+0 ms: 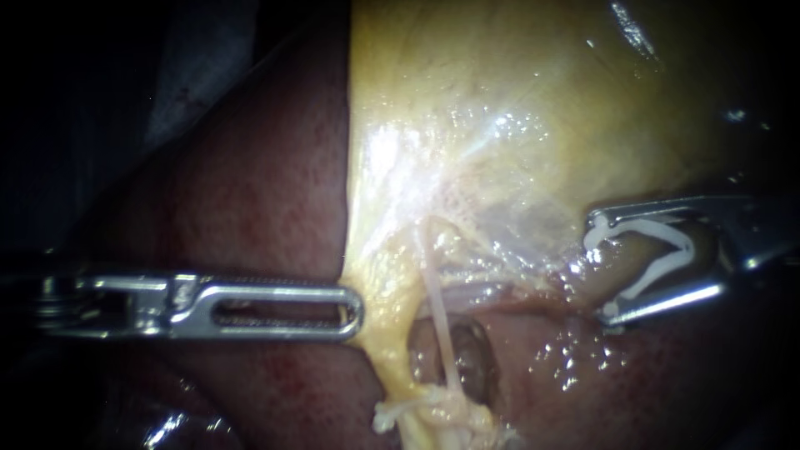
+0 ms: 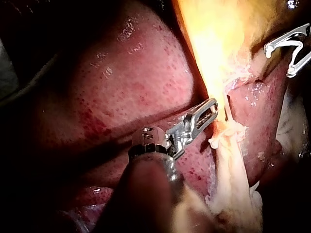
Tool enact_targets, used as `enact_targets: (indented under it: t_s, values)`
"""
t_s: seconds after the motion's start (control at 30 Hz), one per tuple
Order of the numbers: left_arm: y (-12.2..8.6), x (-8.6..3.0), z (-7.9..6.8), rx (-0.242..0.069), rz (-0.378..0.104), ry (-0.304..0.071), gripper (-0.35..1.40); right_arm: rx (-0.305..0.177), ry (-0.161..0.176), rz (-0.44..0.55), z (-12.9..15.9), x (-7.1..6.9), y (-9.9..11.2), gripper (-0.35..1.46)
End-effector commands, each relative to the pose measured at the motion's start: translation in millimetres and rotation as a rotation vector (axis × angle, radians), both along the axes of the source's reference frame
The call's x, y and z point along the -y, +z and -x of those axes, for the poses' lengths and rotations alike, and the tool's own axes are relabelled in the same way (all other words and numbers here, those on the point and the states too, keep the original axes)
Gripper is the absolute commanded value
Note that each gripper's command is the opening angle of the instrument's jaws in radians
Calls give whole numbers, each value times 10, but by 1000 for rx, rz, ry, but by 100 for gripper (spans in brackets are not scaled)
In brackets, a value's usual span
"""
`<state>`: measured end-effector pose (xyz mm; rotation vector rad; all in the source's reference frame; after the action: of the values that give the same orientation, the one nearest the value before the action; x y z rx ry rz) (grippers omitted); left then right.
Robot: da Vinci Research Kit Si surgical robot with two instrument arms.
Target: Clipping second clip left tube
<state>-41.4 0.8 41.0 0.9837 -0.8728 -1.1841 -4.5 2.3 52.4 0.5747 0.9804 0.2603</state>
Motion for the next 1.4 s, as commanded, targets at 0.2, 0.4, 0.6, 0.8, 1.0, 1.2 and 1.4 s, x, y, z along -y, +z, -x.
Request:
enact_targets:
  t_s: [0.2, 0.4, 0.6, 0.8, 1.0, 1.2, 1.4]
  values:
    - [-1, -1, -1, 0, 0, -1, -10, -12, -22, -19, -16, 17, 8, 59]
    - [-2, -1, -1, -1, 0, -3, -10, -18, -37, -54, -35, 38, 18, 58]
    - [-2, -2, -1, -1, 0, -3, -10, -24, -56, -85, -59, 59, 32, 58]
    - [-2, -2, -1, -1, 0, -3, -8, -31, -73, -90, -82, 76, 48, 58]
    - [-3, -1, -1, -1, 0, -4, -8, -30, -76, -95, -96, 86, 65, 58]
    - [-4, -1, 0, -2, 0, -5, -8, -29, -78, -93, -103, 91, 82, 58]
    - [-4, -1, 0, -2, 0, -5, -8, -26, -81, -103, -111, 101, 95, 58]
